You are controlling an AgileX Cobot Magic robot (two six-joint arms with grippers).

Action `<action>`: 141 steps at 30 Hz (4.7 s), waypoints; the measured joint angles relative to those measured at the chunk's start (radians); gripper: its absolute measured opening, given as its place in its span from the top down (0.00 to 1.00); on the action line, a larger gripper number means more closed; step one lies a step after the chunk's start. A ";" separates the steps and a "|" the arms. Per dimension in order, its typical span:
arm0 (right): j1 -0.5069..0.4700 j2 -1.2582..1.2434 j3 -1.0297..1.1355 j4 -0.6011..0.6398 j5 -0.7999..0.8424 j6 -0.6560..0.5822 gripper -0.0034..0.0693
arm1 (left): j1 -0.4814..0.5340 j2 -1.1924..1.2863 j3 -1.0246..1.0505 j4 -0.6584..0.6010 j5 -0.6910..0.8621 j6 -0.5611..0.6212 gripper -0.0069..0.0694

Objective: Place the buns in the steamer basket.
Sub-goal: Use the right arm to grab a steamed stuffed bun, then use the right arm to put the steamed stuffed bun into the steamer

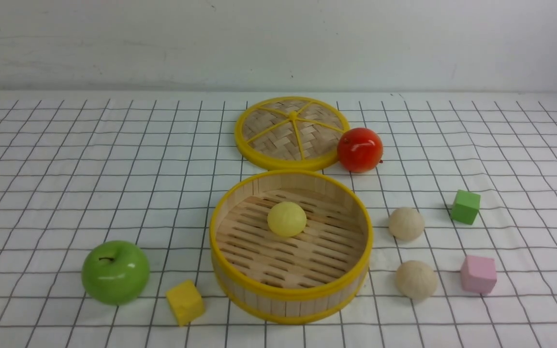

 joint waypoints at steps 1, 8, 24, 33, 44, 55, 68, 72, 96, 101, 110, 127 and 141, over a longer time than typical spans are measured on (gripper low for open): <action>0.000 0.000 0.000 0.000 0.000 0.000 0.62 | 0.007 0.000 0.029 0.001 0.014 0.001 0.93; 0.000 0.000 0.000 0.000 0.000 0.000 0.62 | 0.029 0.000 0.085 0.031 0.012 0.008 0.93; 0.000 0.000 0.000 0.000 0.000 0.000 0.62 | 0.031 0.000 0.086 0.032 0.011 0.008 0.91; 0.000 0.000 0.010 -0.008 -0.168 0.023 0.62 | 0.031 0.000 0.086 0.033 0.010 0.008 0.90; 0.000 0.000 -0.010 0.045 -0.654 0.307 0.62 | 0.031 0.000 0.086 0.033 0.010 0.008 0.89; 0.000 0.363 -0.621 0.056 -0.154 0.469 0.62 | 0.031 0.000 0.086 0.033 0.010 0.008 0.89; 0.012 1.030 -0.792 0.110 0.122 0.320 0.62 | 0.031 0.000 0.086 0.033 0.010 0.008 0.89; 0.093 1.201 -0.819 0.250 0.146 0.176 0.62 | 0.031 0.000 0.086 0.033 0.010 0.008 0.89; 0.327 1.728 -1.053 0.182 0.135 0.130 0.62 | 0.031 0.000 0.086 0.034 0.010 0.008 0.86; 0.327 1.747 -1.057 0.152 0.125 0.132 0.62 | 0.031 0.000 0.086 0.034 0.010 0.008 0.86; 0.327 1.755 -1.057 0.148 0.162 0.118 0.71 | 0.031 0.000 0.086 0.034 0.010 0.008 0.85; 0.328 1.654 -1.085 0.242 0.243 0.089 0.95 | 0.031 0.000 0.086 0.034 0.010 0.008 0.82; 0.572 1.622 -1.218 0.397 0.126 0.029 0.95 | 0.031 0.000 0.086 0.034 0.010 0.008 0.81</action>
